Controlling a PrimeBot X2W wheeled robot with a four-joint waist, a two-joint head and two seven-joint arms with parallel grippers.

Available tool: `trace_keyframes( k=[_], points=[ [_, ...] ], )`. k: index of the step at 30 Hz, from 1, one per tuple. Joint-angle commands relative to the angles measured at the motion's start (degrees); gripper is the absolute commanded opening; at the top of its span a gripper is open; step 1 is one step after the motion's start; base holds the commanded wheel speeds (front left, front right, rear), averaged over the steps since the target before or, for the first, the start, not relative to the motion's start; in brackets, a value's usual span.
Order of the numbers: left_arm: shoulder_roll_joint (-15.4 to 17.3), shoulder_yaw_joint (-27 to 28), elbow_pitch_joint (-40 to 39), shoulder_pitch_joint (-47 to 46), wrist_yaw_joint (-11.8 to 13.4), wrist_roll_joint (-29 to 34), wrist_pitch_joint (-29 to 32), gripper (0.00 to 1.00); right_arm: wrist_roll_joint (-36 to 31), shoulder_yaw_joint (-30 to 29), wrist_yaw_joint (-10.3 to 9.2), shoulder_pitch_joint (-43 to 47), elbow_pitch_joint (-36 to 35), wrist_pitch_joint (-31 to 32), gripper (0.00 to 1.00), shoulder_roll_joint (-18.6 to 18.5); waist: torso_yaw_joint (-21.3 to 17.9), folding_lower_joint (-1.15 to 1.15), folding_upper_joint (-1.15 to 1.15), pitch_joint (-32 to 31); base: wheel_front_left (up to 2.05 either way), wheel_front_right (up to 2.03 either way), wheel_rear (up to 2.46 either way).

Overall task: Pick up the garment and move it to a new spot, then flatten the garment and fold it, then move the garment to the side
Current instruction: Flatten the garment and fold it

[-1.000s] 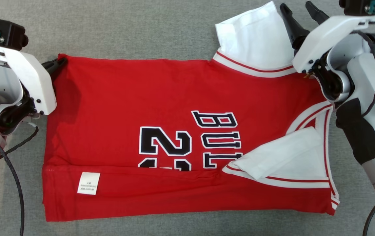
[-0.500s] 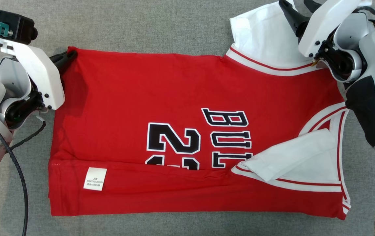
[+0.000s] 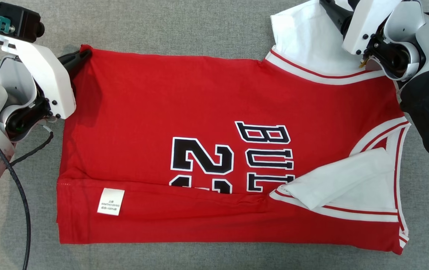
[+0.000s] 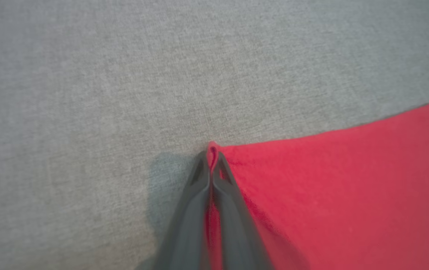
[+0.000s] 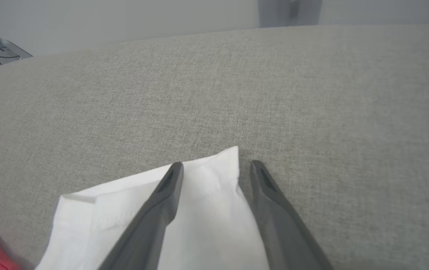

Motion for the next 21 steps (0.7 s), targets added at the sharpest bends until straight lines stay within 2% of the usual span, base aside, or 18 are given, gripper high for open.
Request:
trace_keyframes(
  k=[1, 13, 21],
  points=[
    [-0.2, -1.4, 1.2, 0.3, 0.2, -0.4, 0.2, 0.0, 0.7, 0.6, 0.01, -0.8, 0.3, 0.3, 0.0, -0.5, 0.1, 0.0, 0.0, 0.1, 0.0, 0.0, 0.0],
    [0.0, -4.3, 2.4, -1.1, 0.2, -2.8, -2.3, 0.0, 3.9, 4.2, 0.01, -0.7, -0.9, -3.0, 0.0, -1.8, 0.1, 0.0, 0.0, -0.4, 0.0, 0.0, 0.0],
    [-0.1, -5.1, 3.1, -1.5, 0.2, -3.1, -7.5, 0.0, 6.8, 6.2, 0.01, 1.7, -4.2, -7.3, 0.0, -3.9, -0.1, 0.0, 0.0, -2.1, 0.0, 0.0, 0.0]
  ],
)
